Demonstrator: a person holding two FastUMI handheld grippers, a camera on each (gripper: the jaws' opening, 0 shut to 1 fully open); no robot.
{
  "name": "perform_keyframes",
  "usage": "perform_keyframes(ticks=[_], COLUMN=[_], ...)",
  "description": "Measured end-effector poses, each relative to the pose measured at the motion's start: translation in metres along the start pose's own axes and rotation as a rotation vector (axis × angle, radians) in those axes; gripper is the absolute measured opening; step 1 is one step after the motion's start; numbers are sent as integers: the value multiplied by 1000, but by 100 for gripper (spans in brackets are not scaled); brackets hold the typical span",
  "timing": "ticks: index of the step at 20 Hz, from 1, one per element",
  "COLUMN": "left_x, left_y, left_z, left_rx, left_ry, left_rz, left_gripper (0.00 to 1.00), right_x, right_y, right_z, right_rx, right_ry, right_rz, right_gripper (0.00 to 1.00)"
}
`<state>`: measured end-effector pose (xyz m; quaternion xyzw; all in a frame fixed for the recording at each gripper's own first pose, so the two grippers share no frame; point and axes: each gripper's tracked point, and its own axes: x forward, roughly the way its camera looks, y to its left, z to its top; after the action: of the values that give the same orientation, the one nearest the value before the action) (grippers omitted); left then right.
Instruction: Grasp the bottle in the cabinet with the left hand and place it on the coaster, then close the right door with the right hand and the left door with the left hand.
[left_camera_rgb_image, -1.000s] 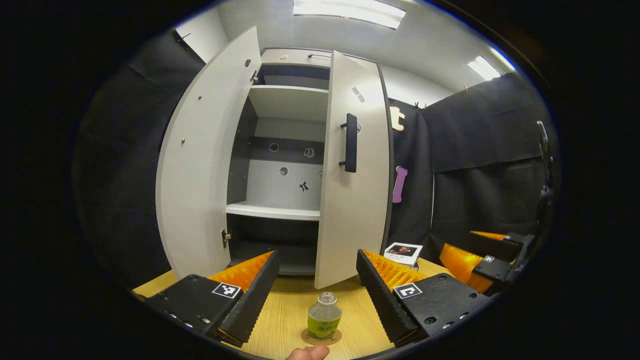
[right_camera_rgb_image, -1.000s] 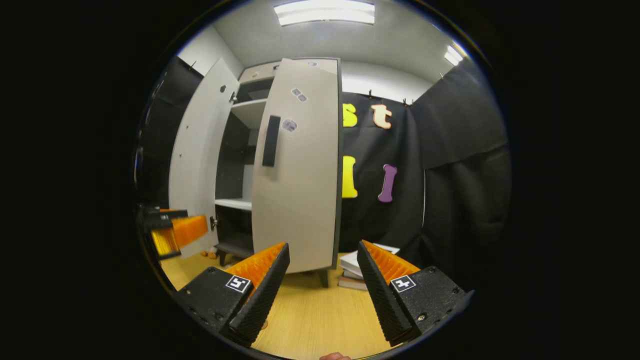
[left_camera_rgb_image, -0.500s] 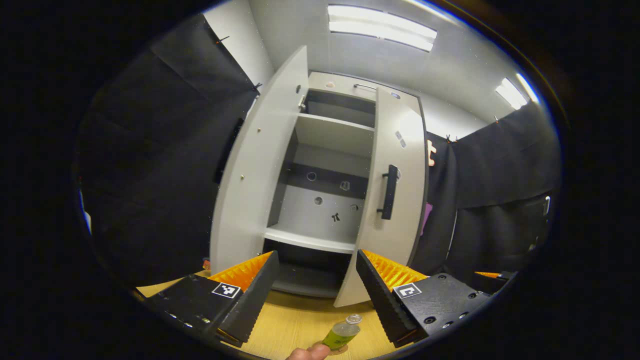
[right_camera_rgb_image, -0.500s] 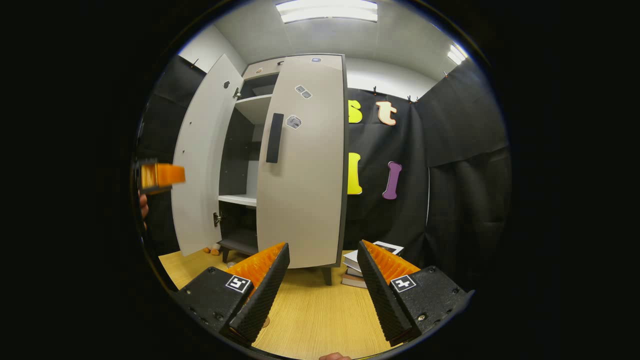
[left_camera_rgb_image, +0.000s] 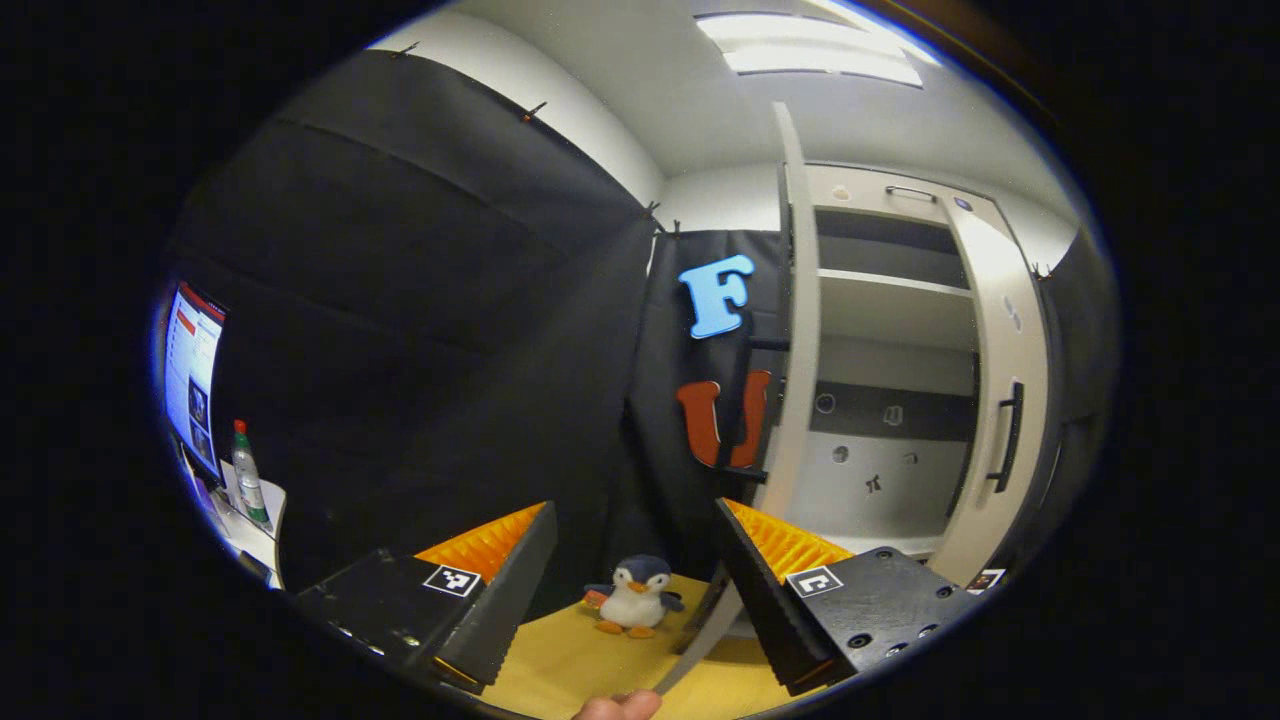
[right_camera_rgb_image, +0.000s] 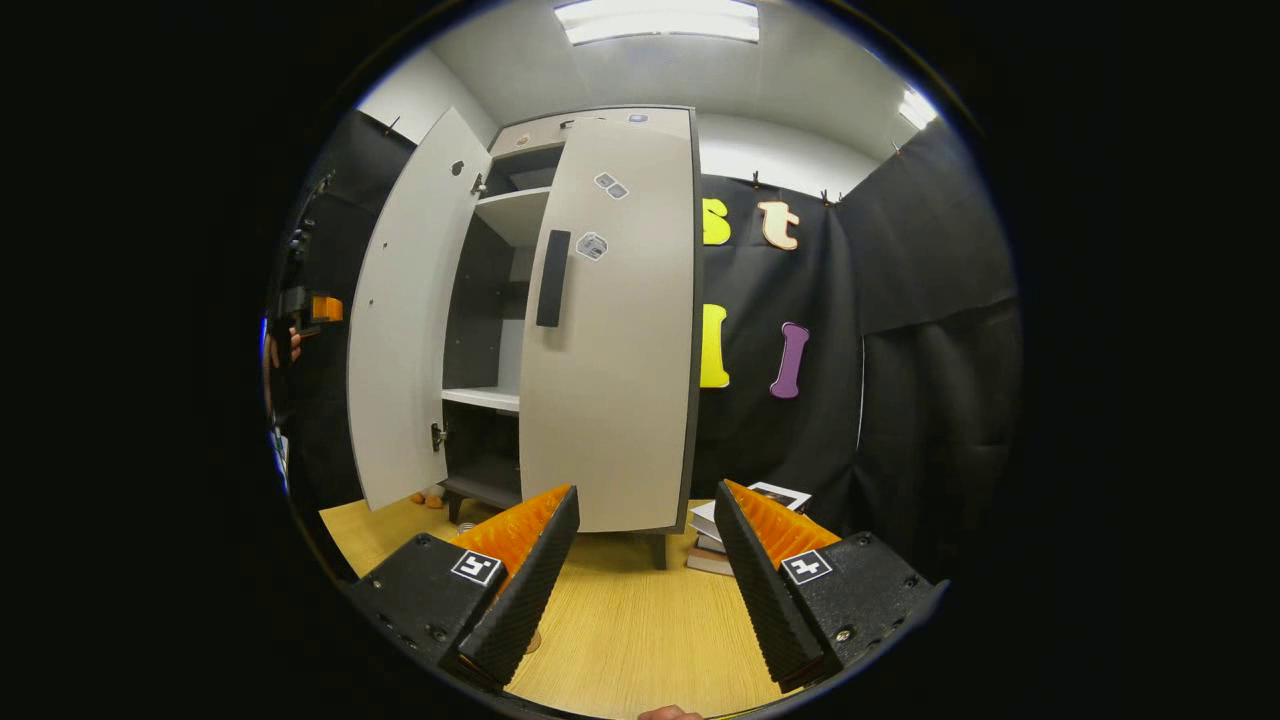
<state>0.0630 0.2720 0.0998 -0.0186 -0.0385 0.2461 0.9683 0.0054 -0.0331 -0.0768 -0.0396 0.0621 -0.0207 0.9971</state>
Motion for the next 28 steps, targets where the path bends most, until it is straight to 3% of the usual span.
perform_keyframes(ticks=[1,2,3,4,10,11,12,13,14,17,18,19,21,23,24,27,28], left_x=[14,23,33,39,60,59,59,57,57,47,42,38,35,30,28,24,19], left_y=[5,6,5,4,7,5,2,-4,-10,-35,-46,-59,-84,-110,-122,-167,-179], left_z=[5,10,16,18,24,23,22,18,16,14,13,13,7,2,-1,-10,-11], left_rx=[-4,-5,-3,3,73,70,60,49,38,42,41,33,-6,-39,-48,-35,-29], left_ry=[-14,-27,-41,-50,-85,-84,-74,-57,-39,-15,-13,-9,15,31,32,56,56], left_rz=[11,13,17,21,49,46,28,8,-16,-102,-129,-155,-202,-257,-286,-399,-434], left_gripper=[100,95,100,95,95,99,94,99,94,93,99,93,93,93,99,94,99], right_x=[-1,-1,-1,-1,5,6,8,9,10,12,13,15,14,9,6,2,1], right_y=[-2,-5,-7,-9,-14,-14,-14,-13,-12,-8,-7,-8,-10,-17,-22,-34,-38], right_z=[0,1,1,2,3,3,4,4,5,6,8,9,8,8,8,8,9], right_rx=[-8,-15,-20,-22,-12,-9,-6,-5,-4,-2,1,3,1,-14,-21,-21,-22], right_ry=[0,1,1,-1,0,2,1,-2,-4,-8,-12,-15,-9,-4,-4,-3,-2], right_rz=[-7,-13,-17,-22,-35,-33,-29,-24,-20,-6,-4,-4,-9,-30,-44,-92,-111], right_gripper=[84,84,84,84,84,84,84,84,84,84,84,84,84,84,84,84,84])
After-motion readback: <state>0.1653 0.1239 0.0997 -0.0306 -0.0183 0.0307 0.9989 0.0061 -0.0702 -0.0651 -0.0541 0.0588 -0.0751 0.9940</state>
